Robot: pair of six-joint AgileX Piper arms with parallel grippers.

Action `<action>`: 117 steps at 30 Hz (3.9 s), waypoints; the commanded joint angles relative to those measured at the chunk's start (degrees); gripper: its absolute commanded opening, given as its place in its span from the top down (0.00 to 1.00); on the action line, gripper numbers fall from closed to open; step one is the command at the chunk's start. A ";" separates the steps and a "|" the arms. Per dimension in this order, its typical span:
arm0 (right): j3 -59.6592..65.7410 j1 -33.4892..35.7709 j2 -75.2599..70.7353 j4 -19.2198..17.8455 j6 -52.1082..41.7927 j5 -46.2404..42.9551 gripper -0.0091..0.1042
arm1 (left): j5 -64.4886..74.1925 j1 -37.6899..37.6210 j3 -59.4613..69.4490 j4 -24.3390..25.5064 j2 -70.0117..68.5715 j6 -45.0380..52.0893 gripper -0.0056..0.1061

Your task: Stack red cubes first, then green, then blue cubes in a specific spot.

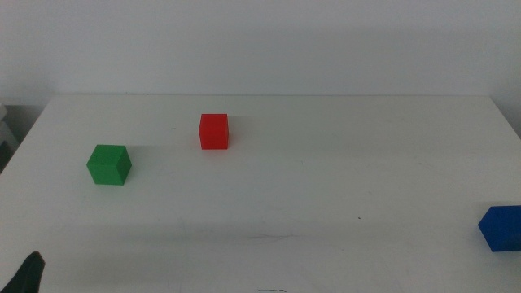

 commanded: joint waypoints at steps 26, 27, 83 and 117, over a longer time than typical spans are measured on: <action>-1.33 0.05 -0.88 -0.43 -0.51 -4.47 0.15 | -0.30 -12.13 -42.67 -0.22 58.30 -1.04 0.11; -1.33 0.05 -0.88 -0.43 -0.51 -4.47 0.15 | -0.17 -12.13 -43.61 -0.22 59.98 -1.15 0.11; -1.33 0.05 -0.88 -0.43 -0.51 -4.52 0.15 | 48.57 -17.40 -129.52 1.11 134.32 -12.65 0.19; -1.33 0.05 -0.88 -0.43 -0.51 -4.52 0.15 | 65.12 -34.82 -125.18 22.47 122.92 -37.77 0.96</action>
